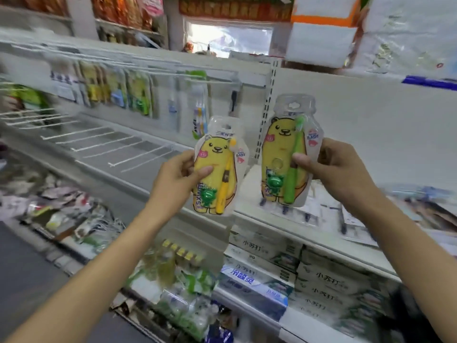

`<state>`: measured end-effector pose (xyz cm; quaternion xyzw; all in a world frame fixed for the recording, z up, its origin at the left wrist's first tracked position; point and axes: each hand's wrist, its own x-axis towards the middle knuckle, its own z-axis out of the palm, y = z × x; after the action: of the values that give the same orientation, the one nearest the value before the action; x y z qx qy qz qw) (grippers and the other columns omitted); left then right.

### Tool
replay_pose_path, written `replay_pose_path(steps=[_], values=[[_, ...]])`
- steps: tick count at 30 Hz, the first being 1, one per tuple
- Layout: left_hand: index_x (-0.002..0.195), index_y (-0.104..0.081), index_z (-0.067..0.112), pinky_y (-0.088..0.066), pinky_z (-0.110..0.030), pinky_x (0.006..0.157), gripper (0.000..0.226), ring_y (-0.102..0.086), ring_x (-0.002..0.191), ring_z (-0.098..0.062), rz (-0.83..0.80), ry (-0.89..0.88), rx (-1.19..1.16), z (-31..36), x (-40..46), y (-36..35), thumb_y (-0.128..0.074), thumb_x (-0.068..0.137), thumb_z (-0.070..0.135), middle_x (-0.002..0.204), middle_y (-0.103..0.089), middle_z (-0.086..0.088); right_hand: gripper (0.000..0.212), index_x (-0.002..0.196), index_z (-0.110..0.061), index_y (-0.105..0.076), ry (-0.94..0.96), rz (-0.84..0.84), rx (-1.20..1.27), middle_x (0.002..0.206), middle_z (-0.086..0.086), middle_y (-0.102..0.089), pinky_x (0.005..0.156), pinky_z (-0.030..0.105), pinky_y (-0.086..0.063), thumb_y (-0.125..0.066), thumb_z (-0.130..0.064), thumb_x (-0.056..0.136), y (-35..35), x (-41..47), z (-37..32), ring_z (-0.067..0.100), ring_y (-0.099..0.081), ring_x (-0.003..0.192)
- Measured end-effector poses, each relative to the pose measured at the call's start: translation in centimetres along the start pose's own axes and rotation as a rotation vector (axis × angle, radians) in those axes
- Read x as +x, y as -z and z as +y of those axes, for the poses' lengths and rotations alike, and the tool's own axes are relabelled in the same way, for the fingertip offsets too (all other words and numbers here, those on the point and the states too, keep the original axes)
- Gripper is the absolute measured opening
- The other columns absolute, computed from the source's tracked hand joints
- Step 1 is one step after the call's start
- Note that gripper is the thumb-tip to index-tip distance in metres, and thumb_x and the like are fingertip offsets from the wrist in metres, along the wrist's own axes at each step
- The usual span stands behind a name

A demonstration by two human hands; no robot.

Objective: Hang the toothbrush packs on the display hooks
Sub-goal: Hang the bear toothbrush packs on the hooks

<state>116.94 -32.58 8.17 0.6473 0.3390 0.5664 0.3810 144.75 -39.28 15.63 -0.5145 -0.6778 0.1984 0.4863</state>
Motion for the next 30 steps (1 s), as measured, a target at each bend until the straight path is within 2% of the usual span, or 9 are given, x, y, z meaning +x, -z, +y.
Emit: replay_pose_path(steps=[4,7,11,13,18,21,26,28,30], values=[[0.107,-0.069,0.018,-0.057,-0.031,0.077,0.019,-0.073,0.092,-0.017,0.075,0.022,0.053,-0.7,-1.4,9.9,-0.069,0.090,0.010,0.097,-0.077,0.002,0.017,0.105,-0.015,-0.073,0.018,-0.069,0.031,0.098,-0.003,-0.078,0.090,0.045,-0.059,-0.069,-0.023,0.091,-9.5,1.6,-2.3,0.014,-0.074,0.093],[0.106,-0.069,0.019,-0.058,-0.029,0.073,0.019,-0.073,0.091,-0.018,0.110,0.016,0.092,-0.9,-2.7,16.9,-0.068,0.091,0.009,0.098,-0.077,0.003,0.010,0.100,-0.019,-0.073,0.033,-0.117,0.080,0.095,-0.008,-0.078,0.087,0.034,-0.060,-0.070,-0.021,0.091,-16.8,2.5,-4.3,0.008,-0.074,0.090],[0.108,-0.070,0.018,-0.059,-0.038,0.085,0.020,-0.072,0.097,-0.024,0.165,0.031,0.143,-1.4,-4.3,24.7,-0.068,0.091,0.007,0.104,-0.076,-0.001,0.006,0.091,-0.027,-0.071,0.079,-0.184,0.089,0.082,-0.018,-0.076,0.070,0.016,-0.052,-0.069,-0.022,0.092,-25.3,3.8,-6.7,-0.005,-0.068,0.076],[0.109,-0.070,0.020,-0.059,-0.040,0.086,0.021,-0.072,0.097,-0.026,0.193,0.033,0.165,-1.4,-4.8,28.0,-0.069,0.091,0.010,0.105,-0.076,-0.002,0.006,0.090,-0.027,-0.070,0.084,-0.210,0.102,0.080,-0.018,-0.075,0.067,0.015,-0.051,-0.068,-0.022,0.093,-29.1,4.5,-7.9,-0.004,-0.068,0.074],[0.109,-0.070,0.017,-0.058,-0.027,0.084,0.018,-0.071,0.098,-0.013,0.261,0.056,0.197,-2.1,-5.4,34.5,-0.068,0.092,0.012,0.104,-0.076,0.005,0.007,0.091,-0.027,-0.072,0.087,-0.265,0.165,0.089,-0.008,-0.078,0.076,0.039,-0.057,-0.069,-0.021,0.093,-36.8,6.4,-9.7,0.016,-0.073,0.085],[0.110,-0.070,0.016,-0.057,-0.024,0.082,0.018,-0.071,0.098,-0.012,0.291,0.058,0.209,-3.2,-5.0,37.4,-0.068,0.092,0.012,0.104,-0.076,0.006,0.011,0.092,-0.029,-0.072,0.080,-0.281,0.218,0.090,-0.007,-0.078,0.076,0.031,-0.058,-0.069,-0.019,0.092,-40.4,7.9,-10.0,0.013,-0.074,0.087],[0.106,-0.070,0.019,-0.058,-0.027,0.083,0.017,-0.072,0.097,-0.014,0.300,0.071,0.202,-5.9,-2.7,41.2,-0.068,0.092,0.011,0.103,-0.076,0.006,0.010,0.094,-0.022,-0.073,0.062,-0.259,0.289,0.089,-0.007,-0.077,0.065,0.013,-0.051,-0.070,-0.013,0.091,-45.0,11.4,-9.8,0.001,-0.070,0.078],[0.106,-0.070,0.021,-0.058,-0.026,0.082,0.017,-0.072,0.097,-0.013,0.286,0.067,0.208,-7.0,-1.0,42.6,-0.068,0.091,0.013,0.103,-0.077,0.007,0.011,0.097,-0.020,-0.073,0.056,-0.239,0.299,0.090,-0.006,-0.078,0.066,0.013,-0.052,-0.071,-0.012,0.090,-46.6,13.1,-9.4,0.003,-0.072,0.080],[0.106,-0.070,0.021,-0.056,-0.019,0.073,0.017,-0.072,0.095,-0.010,0.284,0.075,0.204,-8.2,1.1,44.0,-0.068,0.091,0.013,0.101,-0.077,0.008,0.014,0.100,-0.020,-0.073,0.045,-0.214,0.305,0.092,-0.004,-0.078,0.073,0.021,-0.057,-0.073,-0.012,0.088,-48.1,14.9,-8.8,0.010,-0.073,0.086]])
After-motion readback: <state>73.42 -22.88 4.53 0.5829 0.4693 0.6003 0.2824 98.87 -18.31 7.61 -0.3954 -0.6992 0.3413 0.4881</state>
